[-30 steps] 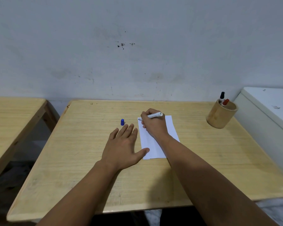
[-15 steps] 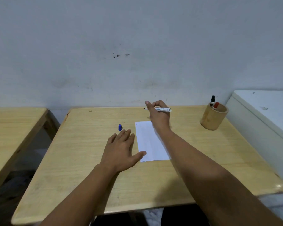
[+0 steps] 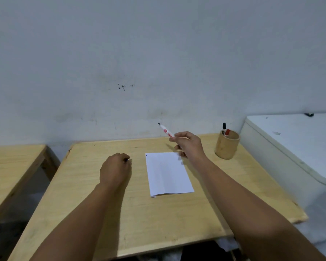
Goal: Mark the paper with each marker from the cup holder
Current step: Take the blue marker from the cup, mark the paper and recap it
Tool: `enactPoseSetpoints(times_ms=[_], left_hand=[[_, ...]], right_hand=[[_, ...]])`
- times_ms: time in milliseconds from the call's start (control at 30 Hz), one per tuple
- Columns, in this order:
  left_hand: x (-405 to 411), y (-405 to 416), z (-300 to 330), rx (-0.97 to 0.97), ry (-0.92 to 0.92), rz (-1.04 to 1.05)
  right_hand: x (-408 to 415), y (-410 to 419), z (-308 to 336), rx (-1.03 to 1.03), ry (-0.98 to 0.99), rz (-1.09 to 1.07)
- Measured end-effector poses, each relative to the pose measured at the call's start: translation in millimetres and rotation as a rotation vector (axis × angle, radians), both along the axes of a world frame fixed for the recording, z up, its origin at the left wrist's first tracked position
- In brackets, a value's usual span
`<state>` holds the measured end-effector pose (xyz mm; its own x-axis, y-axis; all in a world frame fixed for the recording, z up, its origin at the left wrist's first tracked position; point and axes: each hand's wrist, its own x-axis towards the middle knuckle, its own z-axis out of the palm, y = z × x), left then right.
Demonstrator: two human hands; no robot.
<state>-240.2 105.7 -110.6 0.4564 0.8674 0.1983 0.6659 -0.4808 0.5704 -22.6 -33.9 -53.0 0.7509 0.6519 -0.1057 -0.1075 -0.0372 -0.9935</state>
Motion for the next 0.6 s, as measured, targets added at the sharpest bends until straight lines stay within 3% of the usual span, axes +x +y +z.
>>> enactPoseSetpoints(times_ms=[67, 200, 267, 600], left_hand=[[3.2, 4.0, 4.9, -0.099, -0.131, 0.022], [21.8, 0.8, 40.6, -0.590, -0.615, 0.046], [31.8, -4.7, 59.5, -0.722, -0.735, 0.030], [61.4, -37.1, 92.8, -0.716, -0.786, -0.035]], right_hand=[[0.0, -6.5, -5.9, -0.054, -0.062, 0.043], [-2.6, -13.0, -14.9, -0.038, -0.193, 0.135], [-6.2, -13.2, -13.8, -0.032, -0.254, 0.159], [-6.2, -25.3, 6.0, 0.048, -0.344, 0.091]])
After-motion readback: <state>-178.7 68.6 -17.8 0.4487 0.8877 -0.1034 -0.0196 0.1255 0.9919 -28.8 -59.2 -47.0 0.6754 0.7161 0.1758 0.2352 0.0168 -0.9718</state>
